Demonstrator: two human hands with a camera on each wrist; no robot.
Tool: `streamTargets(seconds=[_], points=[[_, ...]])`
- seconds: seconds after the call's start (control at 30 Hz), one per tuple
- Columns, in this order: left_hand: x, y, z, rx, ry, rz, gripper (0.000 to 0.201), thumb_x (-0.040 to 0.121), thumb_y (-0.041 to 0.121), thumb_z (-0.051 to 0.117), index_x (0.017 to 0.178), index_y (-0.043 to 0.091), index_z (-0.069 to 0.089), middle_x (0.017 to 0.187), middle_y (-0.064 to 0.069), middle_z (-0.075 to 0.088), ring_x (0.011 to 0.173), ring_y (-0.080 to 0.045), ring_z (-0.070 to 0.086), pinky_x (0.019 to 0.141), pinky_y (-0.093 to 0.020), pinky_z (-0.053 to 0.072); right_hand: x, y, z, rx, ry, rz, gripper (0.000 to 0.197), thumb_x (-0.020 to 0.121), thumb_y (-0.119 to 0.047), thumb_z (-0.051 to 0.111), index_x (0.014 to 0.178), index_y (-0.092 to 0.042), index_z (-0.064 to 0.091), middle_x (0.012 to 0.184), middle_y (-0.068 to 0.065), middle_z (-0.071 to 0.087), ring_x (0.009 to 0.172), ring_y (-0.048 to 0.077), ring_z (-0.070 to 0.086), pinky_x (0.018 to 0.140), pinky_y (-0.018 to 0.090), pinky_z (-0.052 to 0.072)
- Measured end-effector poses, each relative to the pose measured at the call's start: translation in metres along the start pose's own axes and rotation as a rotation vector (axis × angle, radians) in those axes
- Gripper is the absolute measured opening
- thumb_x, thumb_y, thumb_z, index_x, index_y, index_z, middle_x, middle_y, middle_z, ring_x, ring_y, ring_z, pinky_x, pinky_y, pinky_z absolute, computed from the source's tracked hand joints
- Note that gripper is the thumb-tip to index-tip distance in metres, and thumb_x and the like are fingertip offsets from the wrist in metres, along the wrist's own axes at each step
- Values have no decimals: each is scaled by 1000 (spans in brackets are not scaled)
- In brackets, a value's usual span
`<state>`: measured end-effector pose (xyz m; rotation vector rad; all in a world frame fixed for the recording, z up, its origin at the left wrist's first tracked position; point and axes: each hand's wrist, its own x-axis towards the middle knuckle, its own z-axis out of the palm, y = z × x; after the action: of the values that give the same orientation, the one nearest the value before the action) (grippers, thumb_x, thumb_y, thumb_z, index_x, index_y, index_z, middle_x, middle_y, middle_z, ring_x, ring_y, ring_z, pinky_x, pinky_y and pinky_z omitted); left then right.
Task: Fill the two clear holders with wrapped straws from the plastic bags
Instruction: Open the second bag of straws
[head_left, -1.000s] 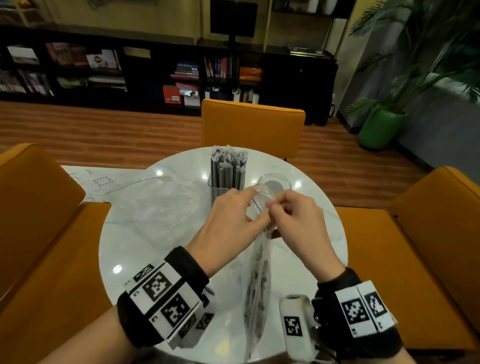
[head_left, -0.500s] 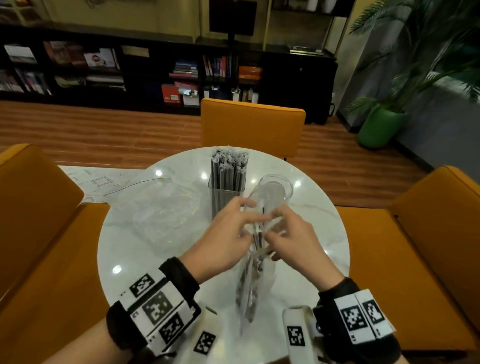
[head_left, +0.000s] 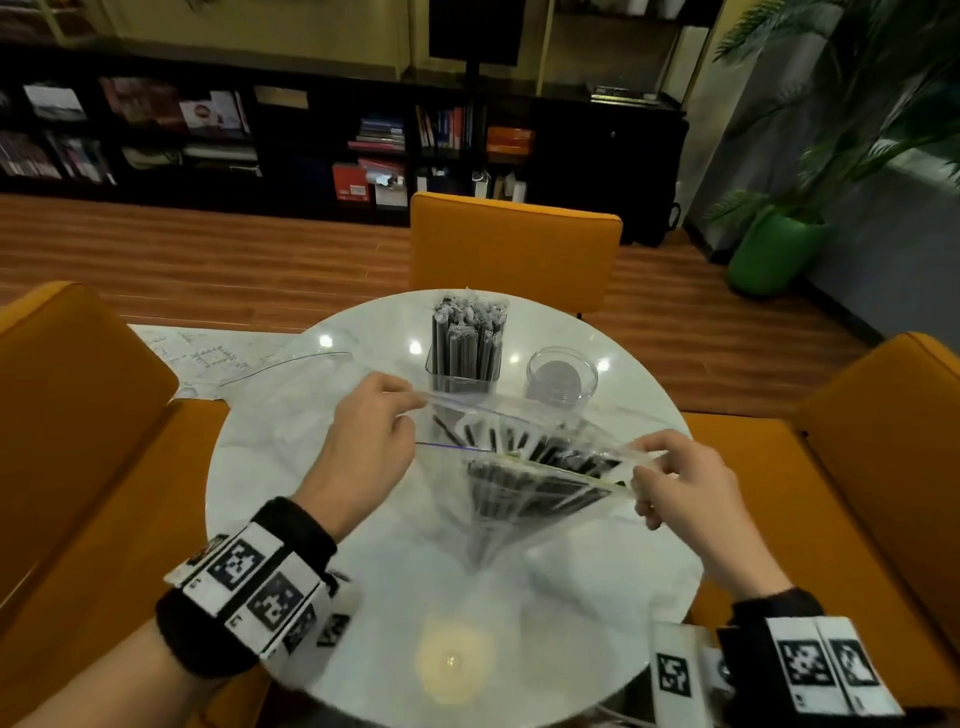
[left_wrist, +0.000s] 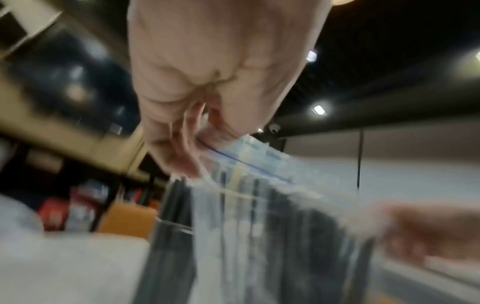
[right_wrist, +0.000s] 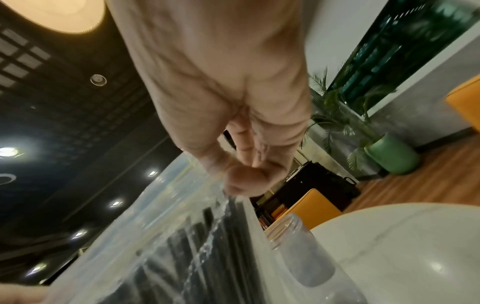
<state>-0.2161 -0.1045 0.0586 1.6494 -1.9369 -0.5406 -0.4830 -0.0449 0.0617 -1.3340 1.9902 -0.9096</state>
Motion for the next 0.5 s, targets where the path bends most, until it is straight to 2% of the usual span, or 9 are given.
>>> streamTargets(seconds=[0.07, 0.1, 0.17, 0.23, 0.27, 0.33, 0.4, 0.47, 0.5], points=[[-1, -4, 2, -80, -25, -81, 47, 93, 13, 52, 140, 17, 47, 131, -5, 49, 105, -22, 61, 91, -22, 42, -4, -2, 2, 53, -13, -1, 20, 89, -3, 54, 100, -14, 65, 73, 12, 66, 54, 18, 60, 54, 29, 53], [-5, 0, 6, -241, -120, -155, 63, 91, 19, 59, 148, 23, 32, 132, -2, 46, 97, -23, 66, 84, -28, 52, -7, -4, 9, 73, -79, -5, 19, 90, -5, 55, 102, -16, 64, 77, 13, 66, 56, 18, 62, 54, 30, 56], [-13, 12, 13, -656, -282, -312, 91, 83, 15, 73, 151, 35, 15, 132, 3, 42, 84, -21, 72, 65, -29, 58, -14, -7, 22, 75, -232, -7, 25, 88, -8, 59, 108, -22, 60, 83, 10, 65, 58, 18, 66, 58, 30, 60], [-12, 11, 16, -813, -243, -293, 94, 79, -5, 70, 149, 34, 22, 134, 1, 46, 70, -13, 66, 58, -23, 55, -18, -5, 24, 74, -280, -13, 29, 85, -4, 59, 106, -23, 62, 76, 8, 64, 56, 16, 66, 60, 32, 61], [-10, 8, 13, -799, -183, -258, 88, 78, -13, 66, 145, 32, 31, 134, 0, 47, 62, -9, 61, 56, -22, 53, -19, -4, 21, 77, -249, -10, 28, 85, -2, 58, 103, -22, 63, 71, 8, 64, 54, 16, 65, 60, 34, 60], [-5, 2, 4, -670, -102, -181, 78, 78, -16, 60, 138, 31, 41, 132, 1, 45, 56, -4, 54, 58, -22, 54, -18, 2, 13, 67, -166, -16, 22, 87, -3, 58, 98, -20, 64, 65, 8, 63, 50, 14, 64, 60, 37, 58], [-7, -2, 3, -475, -101, -81, 82, 79, -12, 58, 142, 35, 37, 133, 5, 40, 62, -2, 51, 63, -23, 56, -18, 4, 13, 37, -134, -46, 16, 90, -8, 58, 97, -21, 64, 67, 6, 63, 51, 13, 65, 62, 40, 59], [-12, -2, 6, -454, -169, -36, 90, 79, -12, 56, 146, 40, 26, 142, 6, 32, 93, 0, 52, 63, -20, 56, -19, 3, 19, 82, -183, -29, 21, 93, -13, 57, 109, -26, 61, 85, 5, 64, 65, 17, 70, 63, 38, 62], [-13, -1, 10, -521, -231, -41, 95, 79, -14, 56, 147, 43, 23, 147, 7, 29, 111, -6, 51, 60, -19, 55, -19, 3, 23, 114, -245, -5, 31, 92, -14, 59, 117, -32, 56, 95, 4, 63, 73, 20, 72, 62, 34, 62]])
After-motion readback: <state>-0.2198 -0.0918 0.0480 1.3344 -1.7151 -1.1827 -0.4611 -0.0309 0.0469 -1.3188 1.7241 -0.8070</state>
